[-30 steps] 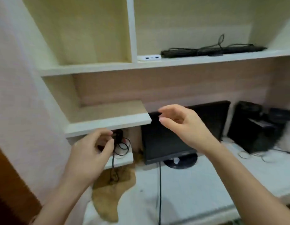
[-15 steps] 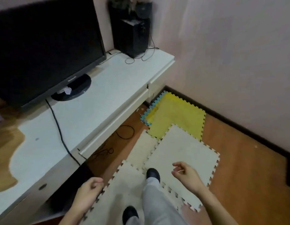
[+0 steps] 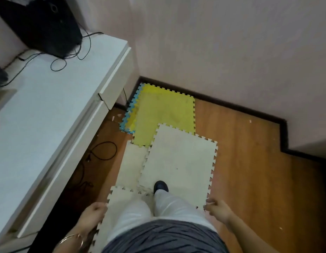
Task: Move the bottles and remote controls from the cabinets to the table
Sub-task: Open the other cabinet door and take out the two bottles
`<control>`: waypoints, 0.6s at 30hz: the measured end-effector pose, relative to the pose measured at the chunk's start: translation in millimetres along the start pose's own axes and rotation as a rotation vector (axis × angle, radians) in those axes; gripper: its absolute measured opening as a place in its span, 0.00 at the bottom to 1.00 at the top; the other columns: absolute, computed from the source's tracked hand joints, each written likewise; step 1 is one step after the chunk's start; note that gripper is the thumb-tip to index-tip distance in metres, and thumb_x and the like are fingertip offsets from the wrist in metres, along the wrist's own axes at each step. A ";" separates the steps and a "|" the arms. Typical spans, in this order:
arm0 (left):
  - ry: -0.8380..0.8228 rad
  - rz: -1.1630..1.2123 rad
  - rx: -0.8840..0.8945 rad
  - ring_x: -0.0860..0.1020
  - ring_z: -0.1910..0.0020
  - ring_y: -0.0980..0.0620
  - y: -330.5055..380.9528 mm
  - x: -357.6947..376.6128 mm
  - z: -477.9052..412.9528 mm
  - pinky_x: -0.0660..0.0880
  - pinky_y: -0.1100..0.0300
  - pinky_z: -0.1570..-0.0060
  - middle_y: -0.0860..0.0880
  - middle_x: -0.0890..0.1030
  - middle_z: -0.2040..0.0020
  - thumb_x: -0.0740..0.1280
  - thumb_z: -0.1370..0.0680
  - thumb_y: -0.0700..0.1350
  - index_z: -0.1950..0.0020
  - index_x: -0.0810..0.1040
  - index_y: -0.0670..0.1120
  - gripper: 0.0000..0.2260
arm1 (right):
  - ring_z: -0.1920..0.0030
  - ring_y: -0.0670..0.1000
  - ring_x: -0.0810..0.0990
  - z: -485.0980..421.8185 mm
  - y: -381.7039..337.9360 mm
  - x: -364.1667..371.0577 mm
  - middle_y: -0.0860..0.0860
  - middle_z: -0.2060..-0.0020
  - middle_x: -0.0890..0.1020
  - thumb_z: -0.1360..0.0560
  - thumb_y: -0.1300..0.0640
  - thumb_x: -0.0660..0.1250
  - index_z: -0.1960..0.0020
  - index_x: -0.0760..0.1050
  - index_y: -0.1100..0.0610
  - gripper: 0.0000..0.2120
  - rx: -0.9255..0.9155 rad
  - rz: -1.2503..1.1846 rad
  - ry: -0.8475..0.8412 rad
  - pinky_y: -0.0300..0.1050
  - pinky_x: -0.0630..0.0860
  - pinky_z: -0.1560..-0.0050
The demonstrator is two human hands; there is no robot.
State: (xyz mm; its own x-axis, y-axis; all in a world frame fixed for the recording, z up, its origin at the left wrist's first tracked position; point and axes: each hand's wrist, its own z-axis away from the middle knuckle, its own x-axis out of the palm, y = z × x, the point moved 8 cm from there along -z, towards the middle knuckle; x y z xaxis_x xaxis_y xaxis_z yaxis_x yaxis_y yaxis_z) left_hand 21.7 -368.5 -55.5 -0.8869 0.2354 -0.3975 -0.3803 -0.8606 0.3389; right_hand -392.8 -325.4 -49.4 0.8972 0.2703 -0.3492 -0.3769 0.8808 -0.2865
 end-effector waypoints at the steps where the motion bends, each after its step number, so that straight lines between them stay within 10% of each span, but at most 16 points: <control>1: -0.014 0.009 0.035 0.77 0.59 0.47 25.3 2.8 -1.9 0.69 0.58 0.63 0.43 0.80 0.57 0.64 0.23 0.42 0.51 0.77 0.42 0.05 | 0.47 0.54 0.76 -5.8 -12.4 -9.5 0.55 0.49 0.76 0.25 0.61 0.65 0.35 0.69 0.63 0.20 -0.019 -0.012 0.012 0.45 0.71 0.45; 7: -0.096 -0.022 0.209 0.75 0.54 0.51 132.4 26.9 -17.7 0.69 0.64 0.62 0.45 0.76 0.46 0.62 0.22 0.42 0.42 0.74 0.43 0.10 | 0.51 0.54 0.76 -31.5 -92.5 -60.7 0.53 0.54 0.77 0.24 0.60 0.64 0.37 0.71 0.61 0.17 -0.111 -0.105 0.045 0.45 0.71 0.51; 18: -0.099 0.150 -0.130 0.77 0.55 0.45 207.6 26.6 -113.7 0.71 0.51 0.45 0.44 0.79 0.56 0.64 0.23 0.42 0.40 0.75 0.39 0.13 | 0.60 0.50 0.74 -102.5 -164.7 -118.5 0.56 0.54 0.76 0.24 0.59 0.63 0.42 0.71 0.60 0.11 0.060 -0.199 0.032 0.42 0.68 0.62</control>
State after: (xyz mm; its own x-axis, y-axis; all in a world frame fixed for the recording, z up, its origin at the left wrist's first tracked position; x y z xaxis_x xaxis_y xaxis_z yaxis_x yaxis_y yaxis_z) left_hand -51.1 -592.3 -92.6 -0.9547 0.1382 -0.2635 -0.2111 -0.9386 0.2728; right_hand -460.7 -542.4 -52.3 0.9444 0.0770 -0.3197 -0.1778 0.9373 -0.2997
